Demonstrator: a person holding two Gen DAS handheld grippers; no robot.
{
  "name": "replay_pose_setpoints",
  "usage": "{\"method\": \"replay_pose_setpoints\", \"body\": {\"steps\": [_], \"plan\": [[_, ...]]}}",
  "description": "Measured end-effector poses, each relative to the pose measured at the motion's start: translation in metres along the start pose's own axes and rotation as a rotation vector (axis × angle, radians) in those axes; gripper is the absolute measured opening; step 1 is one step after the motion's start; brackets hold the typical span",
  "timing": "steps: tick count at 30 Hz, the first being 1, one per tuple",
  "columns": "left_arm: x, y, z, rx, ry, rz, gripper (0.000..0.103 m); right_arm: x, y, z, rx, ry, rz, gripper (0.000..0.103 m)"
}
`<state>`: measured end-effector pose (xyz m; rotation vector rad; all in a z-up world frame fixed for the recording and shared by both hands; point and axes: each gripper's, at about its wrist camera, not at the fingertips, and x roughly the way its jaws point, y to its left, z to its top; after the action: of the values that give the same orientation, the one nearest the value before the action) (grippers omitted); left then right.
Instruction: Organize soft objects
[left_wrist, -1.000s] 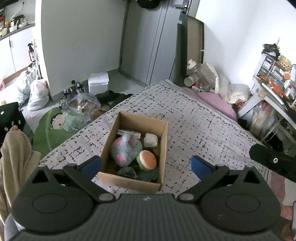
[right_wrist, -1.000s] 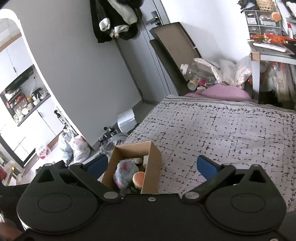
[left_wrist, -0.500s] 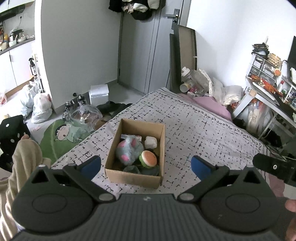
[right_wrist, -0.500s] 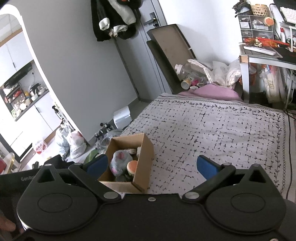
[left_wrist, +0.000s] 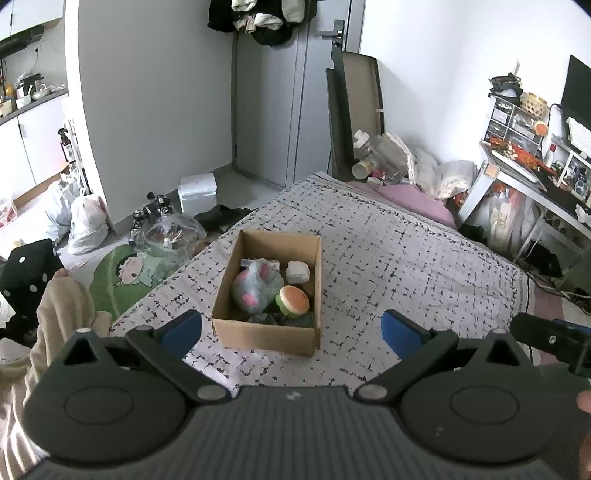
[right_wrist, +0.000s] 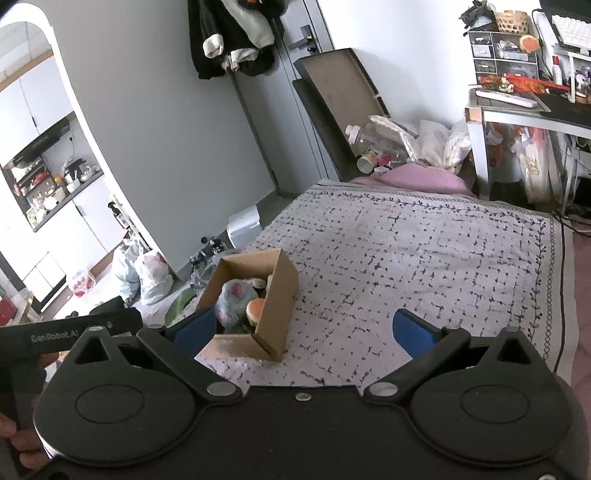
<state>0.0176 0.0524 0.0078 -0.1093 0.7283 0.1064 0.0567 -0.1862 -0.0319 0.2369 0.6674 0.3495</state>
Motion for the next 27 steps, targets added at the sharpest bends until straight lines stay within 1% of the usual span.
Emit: {"method": "replay_pose_setpoints", "body": {"steps": [8, 13, 16, 18, 20, 27], "plan": [[-0.003, -0.002, -0.006, 0.005, 0.020, 0.036, 0.103, 0.003, -0.002, -0.009, -0.011, 0.040, -0.007, 0.103], [-0.008, 0.005, -0.007, 0.003, 0.024, 0.065, 0.103, 0.010, 0.003, -0.013, -0.025, 0.065, 0.028, 0.103], [-0.010, 0.006, -0.007, -0.011, 0.024, 0.059, 0.103, 0.011, 0.006, -0.015, -0.047, 0.073, 0.036, 0.103], [-0.007, 0.004, -0.008, -0.001, 0.027, 0.067, 0.103, 0.010, 0.006, -0.016, -0.051, 0.075, 0.018, 0.103], [-0.003, 0.005, -0.009, -0.008, 0.037, 0.057, 0.103, 0.009, 0.006, -0.015, -0.051, 0.076, 0.002, 0.103], [0.002, 0.005, -0.013, -0.024, 0.047, 0.054, 0.103, 0.007, 0.003, -0.014, -0.049, 0.065, -0.004, 0.103]]}}
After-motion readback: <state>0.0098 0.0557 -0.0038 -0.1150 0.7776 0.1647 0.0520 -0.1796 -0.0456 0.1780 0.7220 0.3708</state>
